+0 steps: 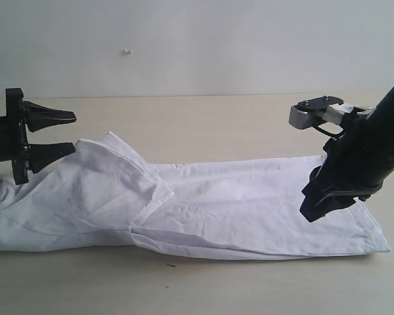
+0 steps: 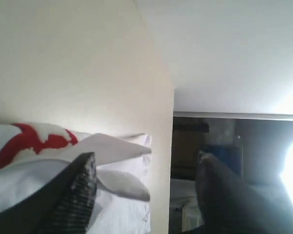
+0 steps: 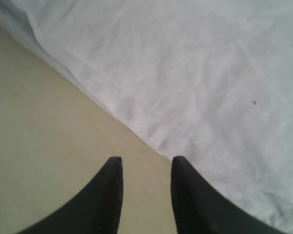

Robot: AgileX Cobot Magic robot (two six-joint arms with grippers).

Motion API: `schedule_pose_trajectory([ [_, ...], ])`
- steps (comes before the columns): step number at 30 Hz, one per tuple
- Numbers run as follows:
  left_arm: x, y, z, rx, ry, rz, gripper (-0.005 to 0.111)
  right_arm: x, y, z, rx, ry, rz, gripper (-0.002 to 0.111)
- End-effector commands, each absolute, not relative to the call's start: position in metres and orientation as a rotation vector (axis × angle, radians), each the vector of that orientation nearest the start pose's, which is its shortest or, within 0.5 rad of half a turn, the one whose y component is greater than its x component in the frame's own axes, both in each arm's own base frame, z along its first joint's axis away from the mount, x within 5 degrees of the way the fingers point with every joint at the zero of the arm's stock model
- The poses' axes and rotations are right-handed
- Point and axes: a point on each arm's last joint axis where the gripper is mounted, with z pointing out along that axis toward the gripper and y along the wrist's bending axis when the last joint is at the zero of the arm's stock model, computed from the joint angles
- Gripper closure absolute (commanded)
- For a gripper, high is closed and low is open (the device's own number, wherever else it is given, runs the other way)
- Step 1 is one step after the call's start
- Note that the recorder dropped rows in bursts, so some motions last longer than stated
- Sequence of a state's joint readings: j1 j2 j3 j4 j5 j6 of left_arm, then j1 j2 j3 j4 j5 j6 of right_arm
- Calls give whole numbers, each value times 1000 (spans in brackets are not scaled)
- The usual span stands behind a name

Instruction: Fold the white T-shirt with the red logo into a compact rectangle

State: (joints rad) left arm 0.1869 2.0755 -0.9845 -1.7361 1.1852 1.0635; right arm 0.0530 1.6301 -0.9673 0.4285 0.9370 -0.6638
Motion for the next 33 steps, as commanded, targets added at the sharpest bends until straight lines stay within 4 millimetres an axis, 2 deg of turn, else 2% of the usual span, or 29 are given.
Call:
schedule_pose_trajectory([
  [1, 360, -24, 135, -355, 2176, -1675, 72, 283, 46, 202, -687, 2851, 478, 75],
  [4, 355, -36, 132, -272, 2245, -1676, 105, 283, 46, 202, -687, 2851, 478, 75],
  [8, 354, -57, 126, -146, 2305, -1577, 107, 283, 46, 202, -689, 2853, 479, 75],
  [13, 362, -80, 102, -221, 2478, -1157, 107, 283, 46, 202, -690, 2854, 480, 75],
  [16, 362, -89, 97, -215, 2520, -1034, 107, 283, 46, 202, -691, 2855, 482, 75],
  [18, 360, -93, 92, -149, 2563, -939, 107, 283, 46, 202, -691, 2855, 482, 75],
  [21, 358, -94, 91, -116, 2574, -929, 107, 283, 46, 202, -691, 2855, 482, 75],
  [23, 359, -93, 102, -101, 2539, -988, 107, 283, 46, 202, -691, 2855, 482, 75],
  [25, 361, -79, 124, -59, 2464, -995, 103, 283, 46, 202, -691, 2855, 482, 75],
  [26, 361, -68, 141, -35, 2415, -999, 95, 283, 46, 202, -691, 2855, 482, 75],
  [28, 360, -51, 157, -2, 2386, -975, 80, 283, 46, 202, -688, 2855, 484, 75],
  [30, 357, -30, 166, -8, 2392, -928, 66, 283, 46, 202, -688, 2855, 484, 75],
  [33, 355, -2, 172, -159, 2402, -899, 48, 283, 47, 202, -682, 2854, 491, 75],
])
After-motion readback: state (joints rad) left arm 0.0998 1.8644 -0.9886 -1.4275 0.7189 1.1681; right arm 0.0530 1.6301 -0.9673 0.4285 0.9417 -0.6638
